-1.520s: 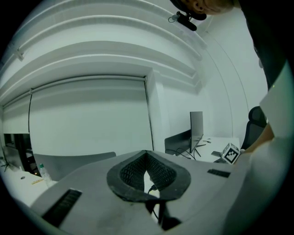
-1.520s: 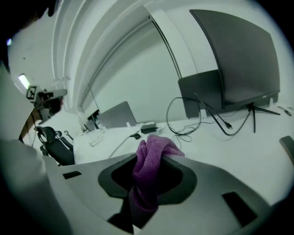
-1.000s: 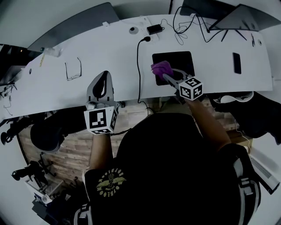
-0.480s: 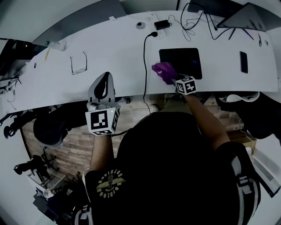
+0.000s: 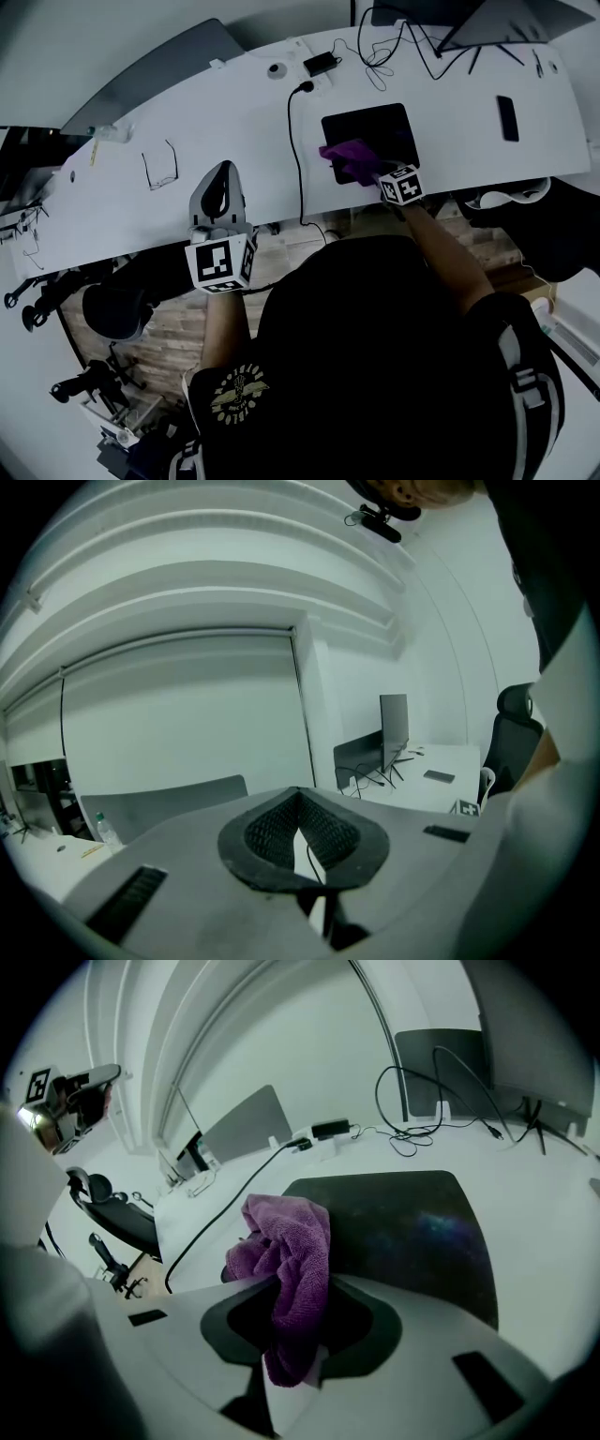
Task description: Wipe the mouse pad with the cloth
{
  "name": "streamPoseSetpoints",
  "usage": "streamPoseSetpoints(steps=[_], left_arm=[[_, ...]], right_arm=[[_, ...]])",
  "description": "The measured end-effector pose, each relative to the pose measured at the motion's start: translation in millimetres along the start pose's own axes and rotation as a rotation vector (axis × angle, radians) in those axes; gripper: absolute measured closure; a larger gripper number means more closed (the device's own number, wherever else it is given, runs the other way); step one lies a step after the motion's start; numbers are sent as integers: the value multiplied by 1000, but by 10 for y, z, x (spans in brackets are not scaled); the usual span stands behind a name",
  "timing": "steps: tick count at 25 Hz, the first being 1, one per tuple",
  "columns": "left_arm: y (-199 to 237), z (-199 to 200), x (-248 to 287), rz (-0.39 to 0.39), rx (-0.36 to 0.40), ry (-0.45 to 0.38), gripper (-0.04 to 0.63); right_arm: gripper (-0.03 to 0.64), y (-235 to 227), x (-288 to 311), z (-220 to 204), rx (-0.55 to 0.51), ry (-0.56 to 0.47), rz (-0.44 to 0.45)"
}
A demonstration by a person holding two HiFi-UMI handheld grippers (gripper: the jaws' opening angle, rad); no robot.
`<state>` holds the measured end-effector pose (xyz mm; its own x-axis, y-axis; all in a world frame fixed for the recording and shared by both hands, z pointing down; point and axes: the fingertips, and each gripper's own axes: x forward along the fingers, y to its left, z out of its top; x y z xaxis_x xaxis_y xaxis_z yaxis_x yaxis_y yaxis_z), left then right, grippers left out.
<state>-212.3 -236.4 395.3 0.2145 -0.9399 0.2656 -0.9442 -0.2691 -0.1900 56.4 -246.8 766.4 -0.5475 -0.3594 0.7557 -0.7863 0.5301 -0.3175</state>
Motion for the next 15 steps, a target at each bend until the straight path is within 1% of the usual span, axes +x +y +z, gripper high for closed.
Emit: streamPoseSetpoints(steps=[5,9,12,15], left_arm=[[-80,62,172,-13,-17,-16,592],[-179,95,314,-32,-27,-29,592],[-276,149,411,-52,-30,-44,592],[-341,226,468,-70,-31,-60,592]], right_arm=[[514,-414,-209,-62,7,17,-86],[512,-910,-467,-175,76,16,-181],[512,-1248,-670,-243,98,27,-265],[514,-1405,-768,-312,99,57,-313]])
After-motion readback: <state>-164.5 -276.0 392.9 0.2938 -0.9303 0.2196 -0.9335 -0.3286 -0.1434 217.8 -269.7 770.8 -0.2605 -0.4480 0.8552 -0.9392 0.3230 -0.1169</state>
